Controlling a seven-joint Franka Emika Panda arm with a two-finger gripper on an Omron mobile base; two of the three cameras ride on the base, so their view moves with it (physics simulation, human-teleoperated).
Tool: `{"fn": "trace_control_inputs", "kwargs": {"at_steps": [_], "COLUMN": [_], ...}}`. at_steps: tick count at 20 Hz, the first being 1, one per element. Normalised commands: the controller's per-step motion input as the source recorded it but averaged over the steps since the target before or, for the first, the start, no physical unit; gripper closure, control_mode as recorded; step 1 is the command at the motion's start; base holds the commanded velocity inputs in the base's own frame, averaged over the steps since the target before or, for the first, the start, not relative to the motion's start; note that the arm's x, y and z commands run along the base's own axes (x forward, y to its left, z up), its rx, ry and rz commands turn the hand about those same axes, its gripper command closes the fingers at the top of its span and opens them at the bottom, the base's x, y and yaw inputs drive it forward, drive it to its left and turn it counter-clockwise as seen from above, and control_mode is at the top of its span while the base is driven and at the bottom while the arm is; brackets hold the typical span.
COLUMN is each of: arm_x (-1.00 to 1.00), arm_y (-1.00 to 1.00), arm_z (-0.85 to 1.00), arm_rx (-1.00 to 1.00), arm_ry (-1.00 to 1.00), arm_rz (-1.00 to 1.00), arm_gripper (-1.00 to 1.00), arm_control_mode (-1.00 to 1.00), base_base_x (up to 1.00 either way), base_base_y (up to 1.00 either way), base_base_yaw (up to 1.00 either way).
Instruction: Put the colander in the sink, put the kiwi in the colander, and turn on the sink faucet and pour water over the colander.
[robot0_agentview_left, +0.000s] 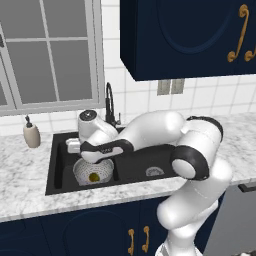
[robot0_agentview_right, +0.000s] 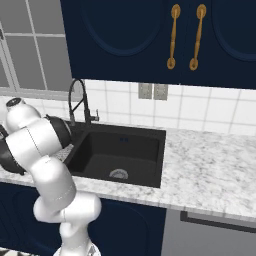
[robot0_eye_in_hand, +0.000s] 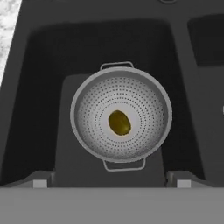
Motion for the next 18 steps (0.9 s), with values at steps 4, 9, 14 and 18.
{"fn": "trace_control_inputs", "kwargs": {"at_steps": [4,9,14,18], "arm_x": [-0.16,-0.08,0.00,0.00], "arm_y": [-0.13,-0.24,-0.36,-0.35], "arm_z": [0.83,0.65,0.62,0.60], "arm_rx": [0.00,0.00,0.00,0.00], "arm_ry": [-0.06,-0.14,-0.21,-0.18], "arm_rz": [0.00,0.00,0.00,0.00], "arm_gripper": [-1.00,-1.00,-1.00,-1.00], "arm_control_mode": [-1.00,-1.00,-1.00,-1.00], "base_base_x": [0.00,0.00,0.00,0.00], "base_base_y": [0.00,0.00,0.00,0.00], "base_base_yaw": [0.00,0.00,0.00,0.00]}}
